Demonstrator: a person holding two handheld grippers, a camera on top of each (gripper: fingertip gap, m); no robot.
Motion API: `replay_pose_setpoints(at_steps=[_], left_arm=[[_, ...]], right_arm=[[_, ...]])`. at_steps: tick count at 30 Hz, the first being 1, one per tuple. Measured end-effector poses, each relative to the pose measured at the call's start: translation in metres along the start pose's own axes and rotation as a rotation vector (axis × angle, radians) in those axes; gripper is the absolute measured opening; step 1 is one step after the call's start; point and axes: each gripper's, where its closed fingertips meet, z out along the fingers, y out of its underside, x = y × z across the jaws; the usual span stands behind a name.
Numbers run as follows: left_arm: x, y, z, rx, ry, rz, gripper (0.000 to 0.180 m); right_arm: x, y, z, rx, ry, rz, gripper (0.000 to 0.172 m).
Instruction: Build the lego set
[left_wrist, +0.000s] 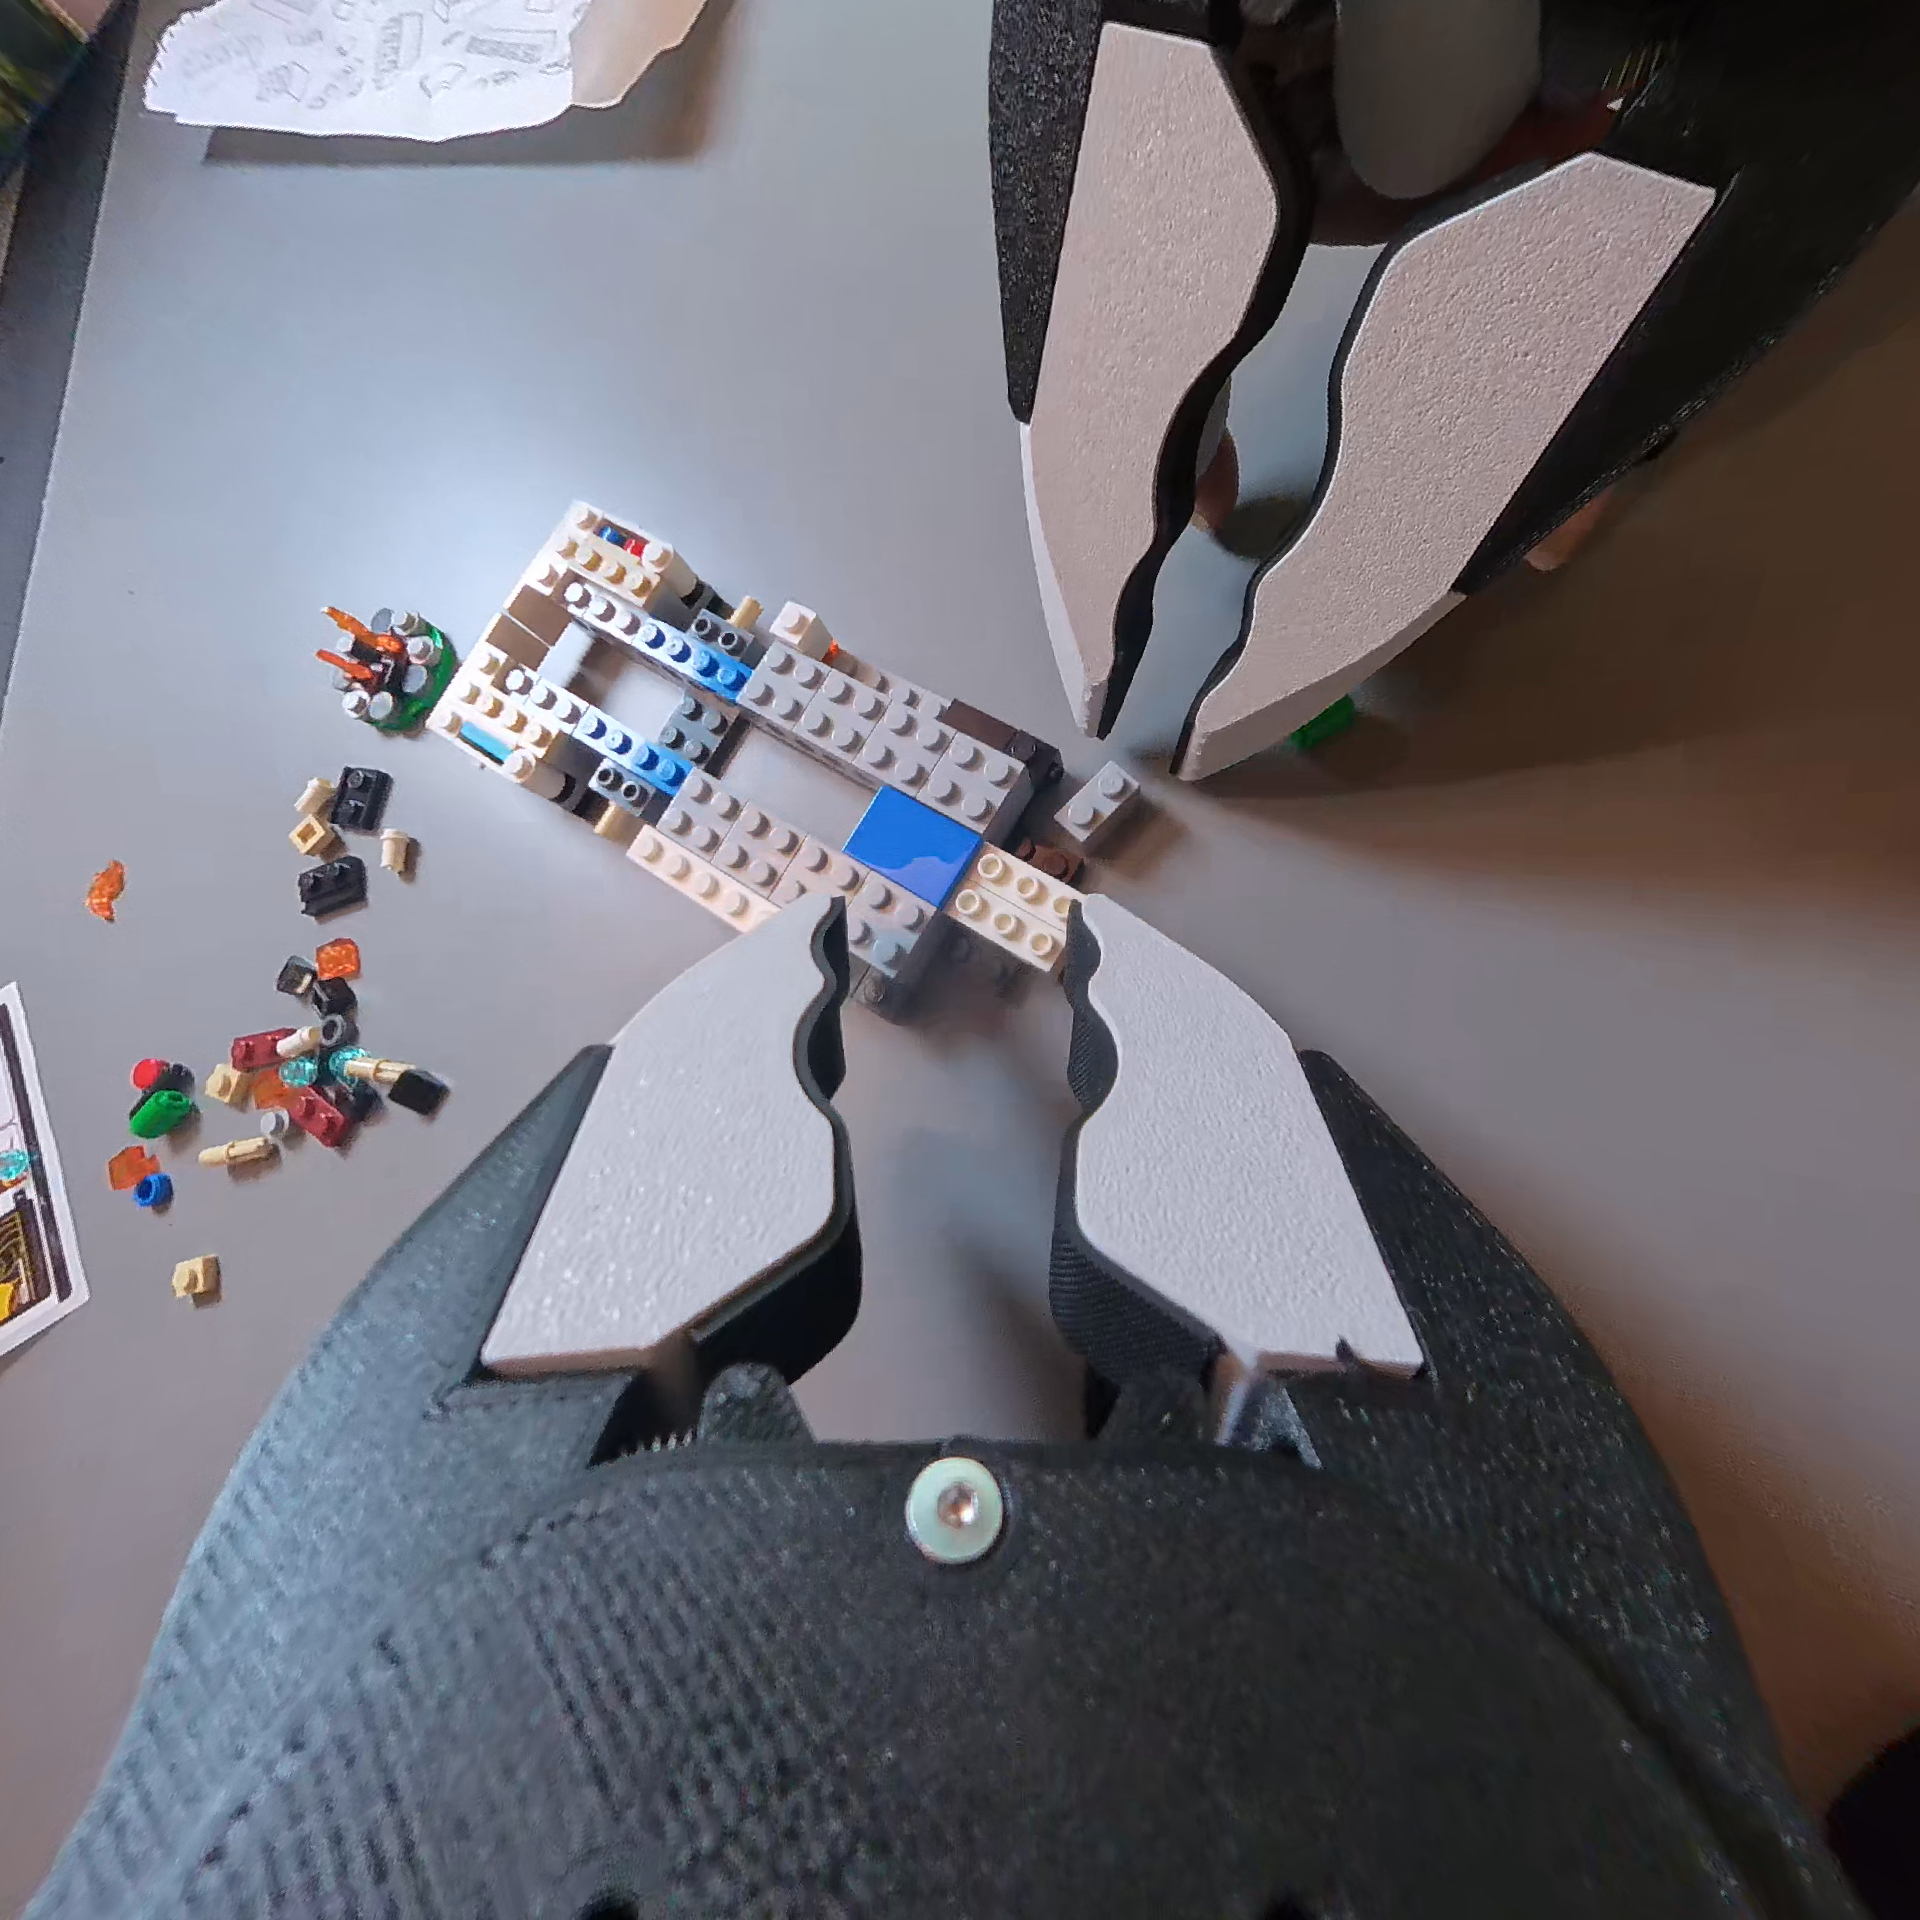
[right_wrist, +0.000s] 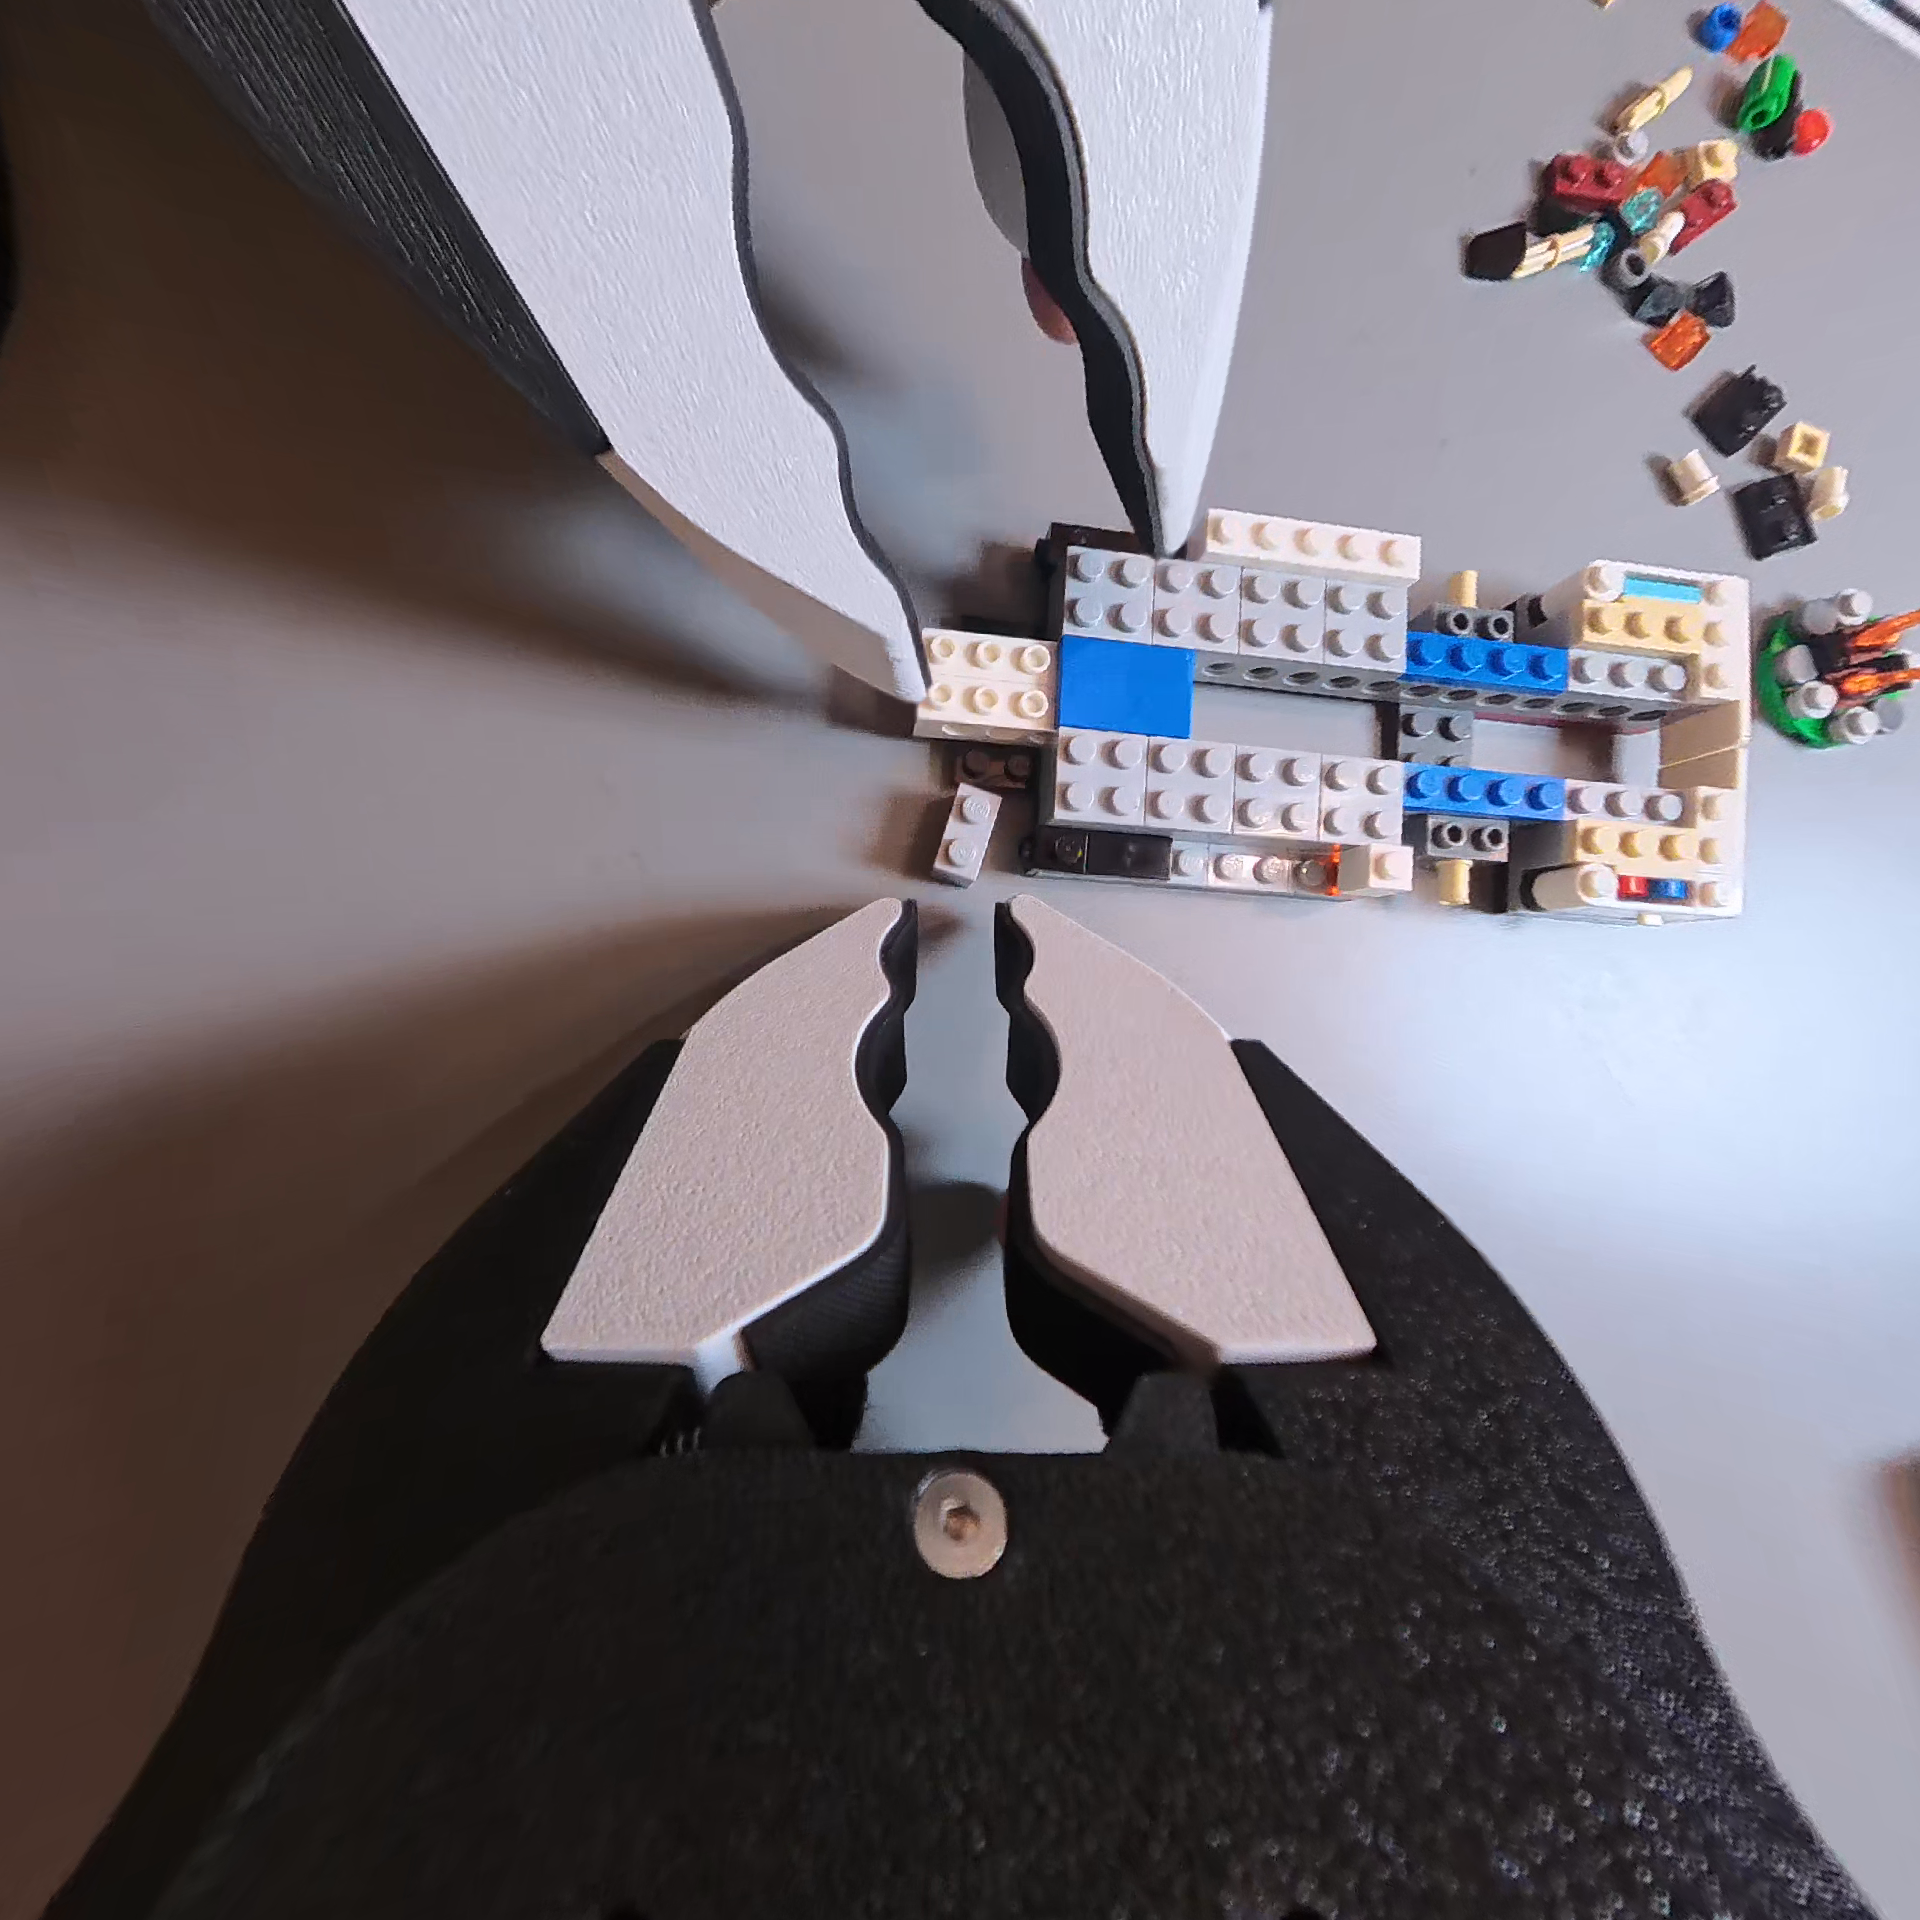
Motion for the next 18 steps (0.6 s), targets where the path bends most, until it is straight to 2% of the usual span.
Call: replay_pose_setpoints(at_steps=[6, 12, 18], left_arm=[[0.004, 0.007, 0.002, -0.008, 0.026, -0.049, 0.038], [0.012, 0.0, 0.003, 0.023, 0.054, -0.054, 0.03], [0.005, -0.007, -0.004, 0.013, 0.037, 0.017, 0.036]], right_arm=[[0.001, -0.006, 0.005, -0.004, 0.003, 0.007, 0.012], [0.004, -0.008, 0.0, 0.022, 0.018, -0.011, 0.008], [0.007, -0.012, -0.003, 0.038, 0.032, -0.036, 0.008]])
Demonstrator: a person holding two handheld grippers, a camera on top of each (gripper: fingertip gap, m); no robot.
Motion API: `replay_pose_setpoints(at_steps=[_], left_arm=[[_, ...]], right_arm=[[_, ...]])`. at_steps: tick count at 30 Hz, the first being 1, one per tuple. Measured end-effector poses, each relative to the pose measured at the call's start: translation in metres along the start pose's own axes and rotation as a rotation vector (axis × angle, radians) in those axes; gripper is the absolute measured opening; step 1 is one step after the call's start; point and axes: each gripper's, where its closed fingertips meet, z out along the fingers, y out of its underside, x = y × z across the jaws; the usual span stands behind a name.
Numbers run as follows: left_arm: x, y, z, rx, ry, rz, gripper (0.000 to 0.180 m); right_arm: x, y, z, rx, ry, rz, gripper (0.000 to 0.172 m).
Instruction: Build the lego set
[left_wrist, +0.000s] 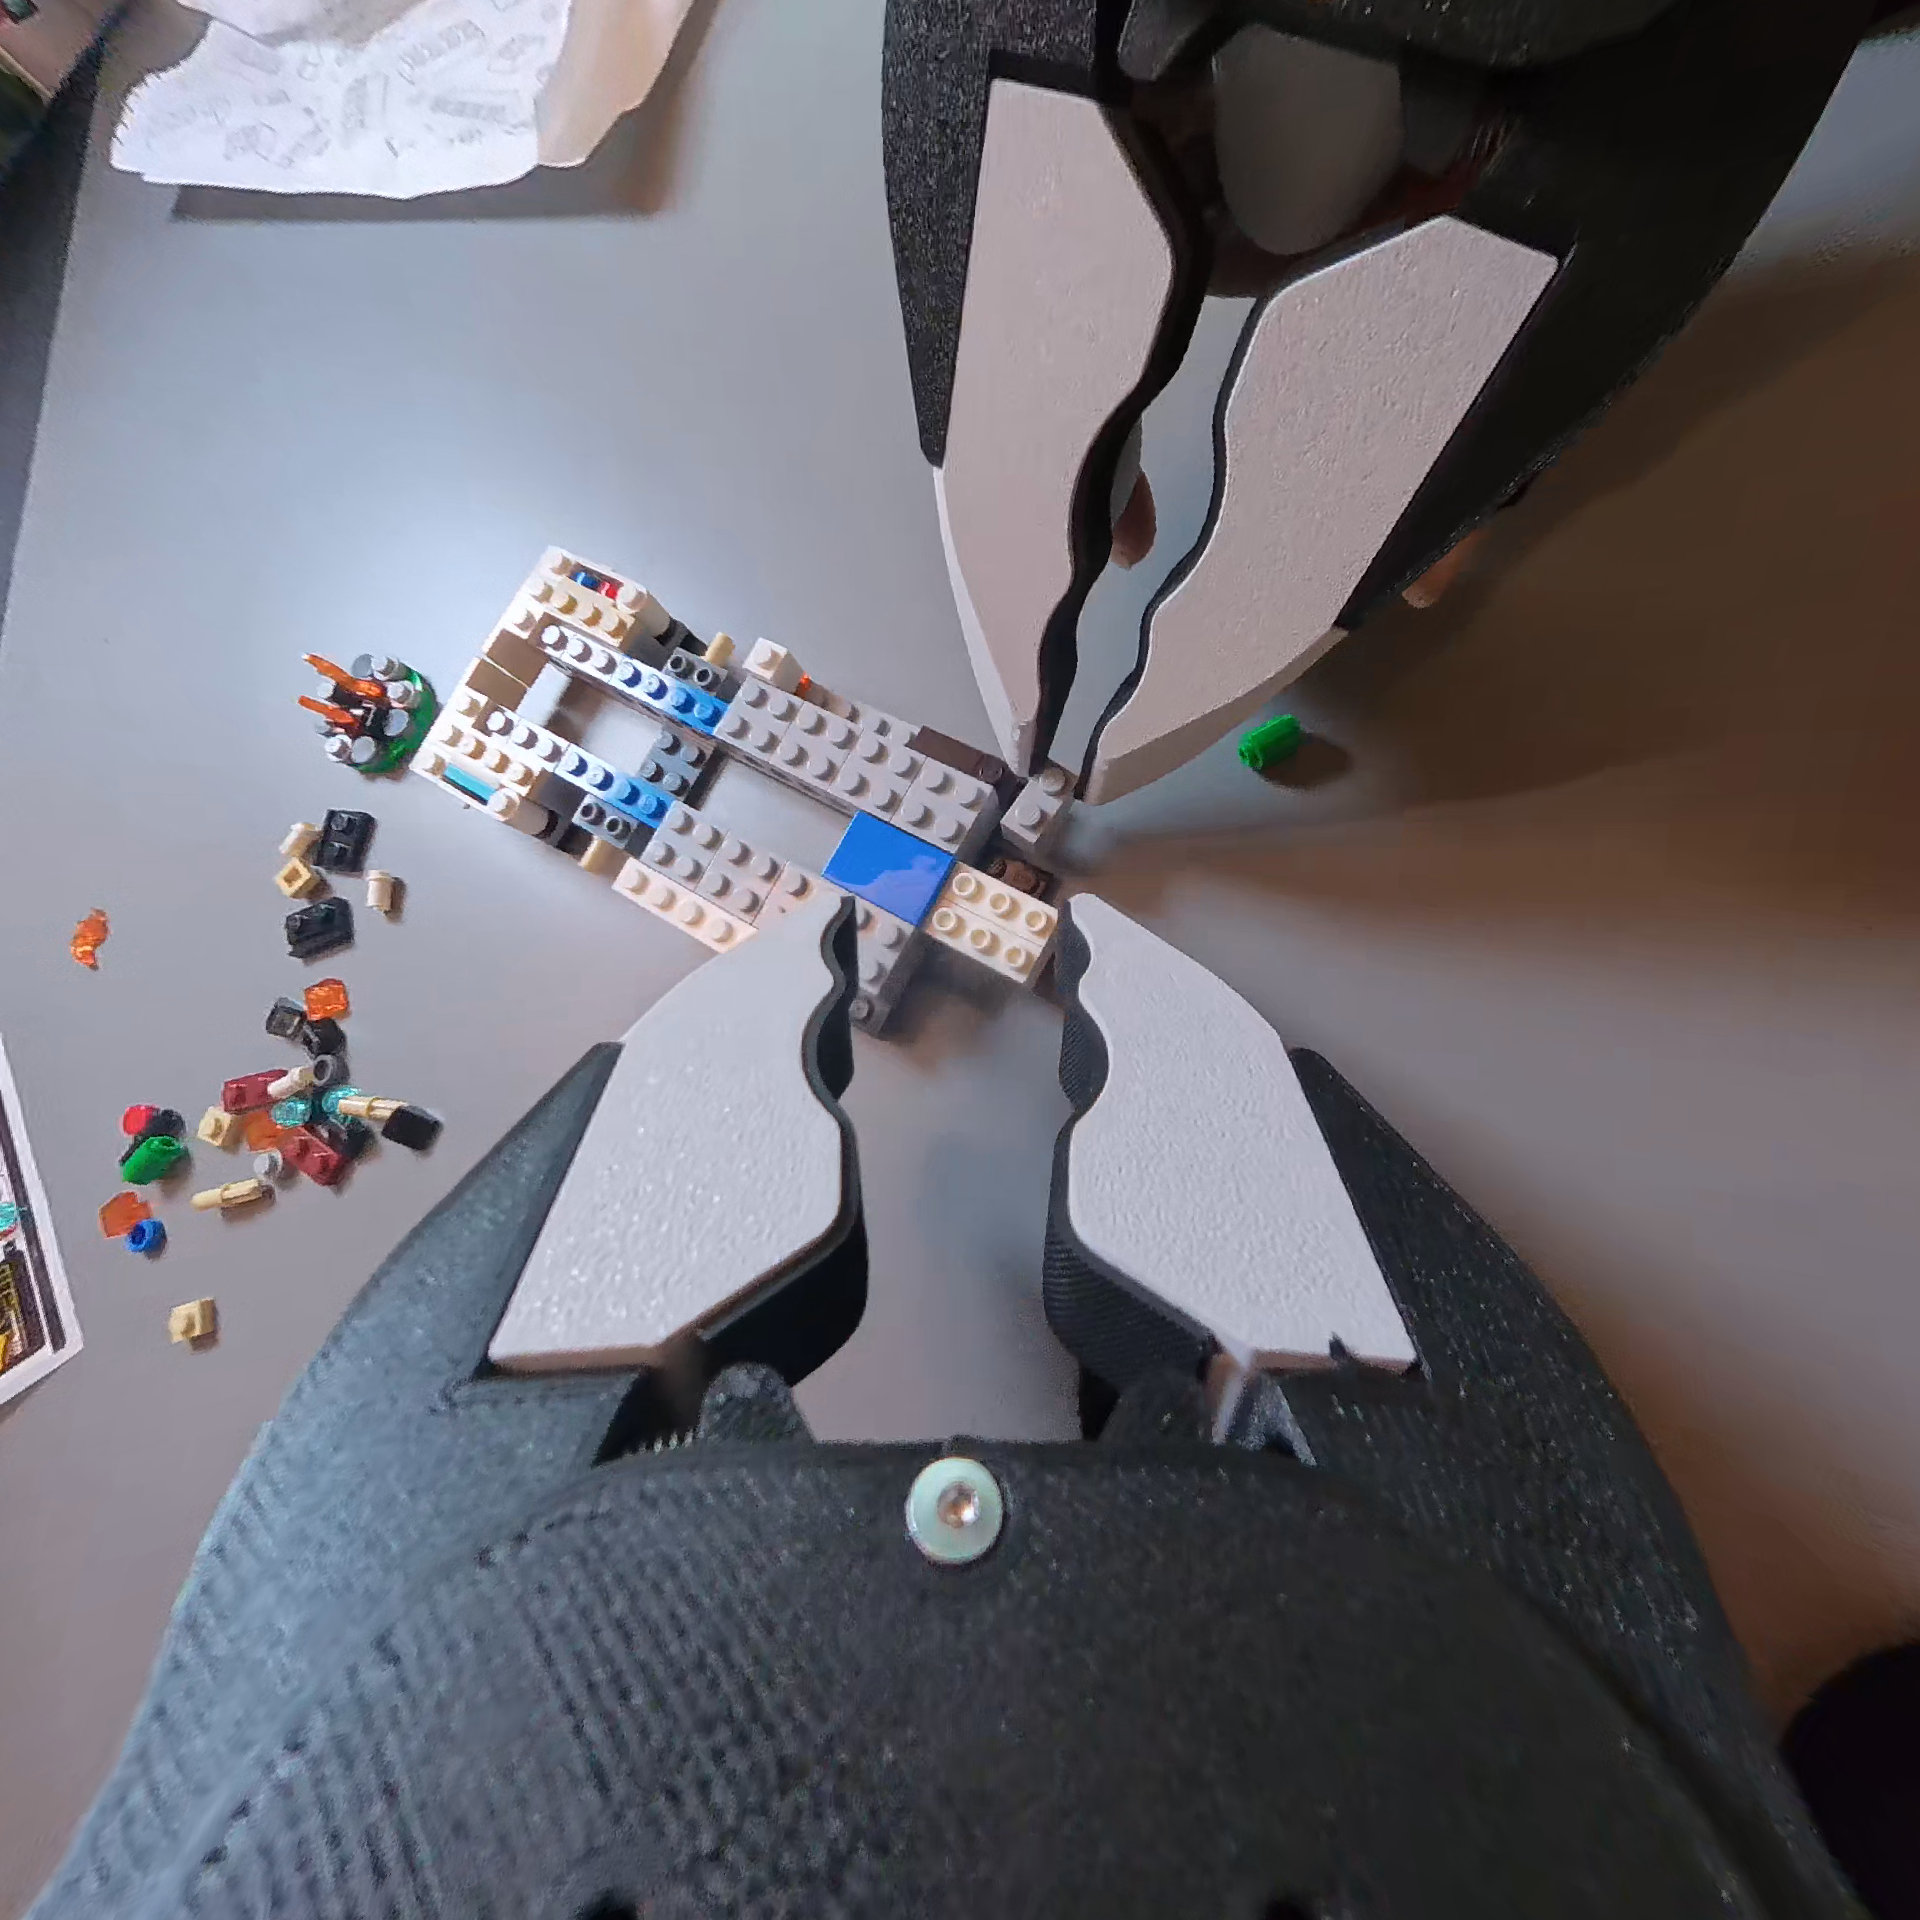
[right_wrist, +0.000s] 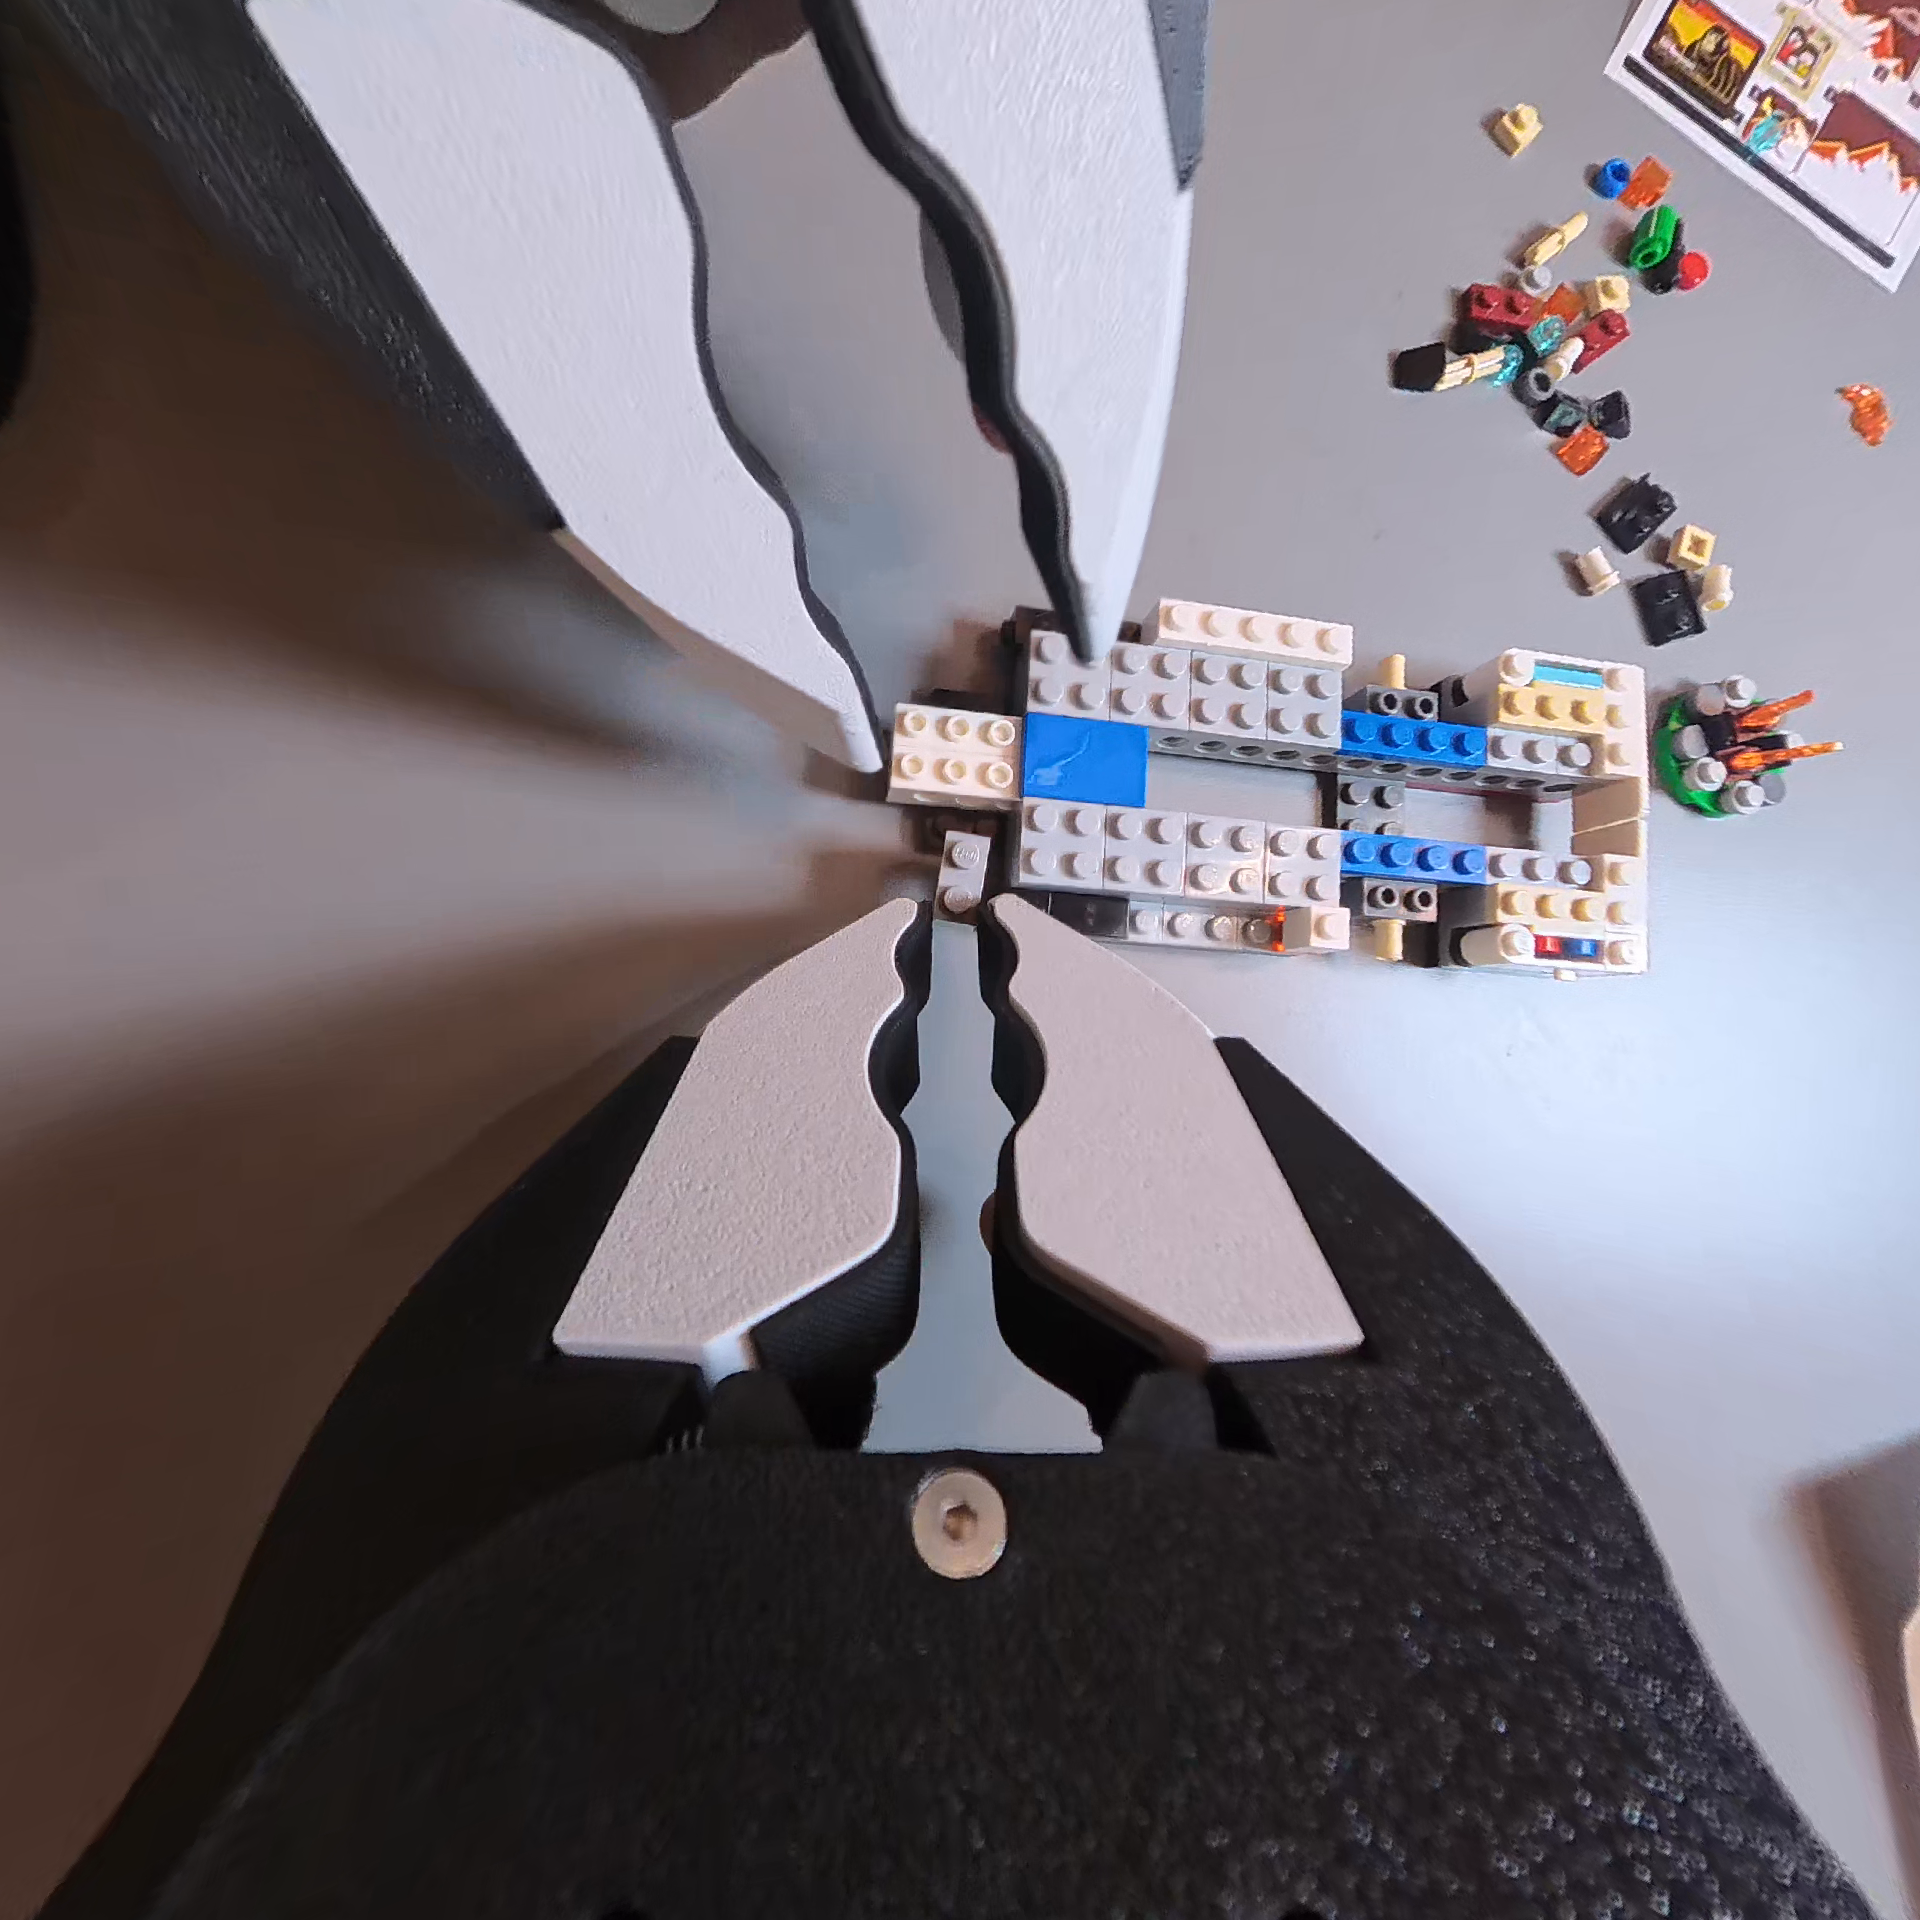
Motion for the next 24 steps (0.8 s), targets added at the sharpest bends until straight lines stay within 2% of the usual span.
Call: replay_pose_setpoints(at_steps=[5, 7, 12, 24], left_arm=[[-0.009, 0.013, 0.01, -0.082, 0.07, 0.02, 0.057], [-0.009, 0.013, 0.014, -0.079, 0.088, 0.017, 0.059], [-0.004, 0.007, 0.02, -0.073, 0.093, 0.044, 0.052], [0.002, -0.003, 0.028, -0.088, 0.064, 0.036, 0.052]], right_arm=[[0.0, -0.003, 0.004, -0.021, 0.002, -0.011, 0.008], [0.0, -0.002, 0.005, -0.026, 0.002, -0.009, 0.008], [0.002, 0.003, 0.005, -0.035, 0.001, 0.004, 0.008], [0.004, 0.011, -0.002, -0.086, 0.005, 0.023, 0.008]])
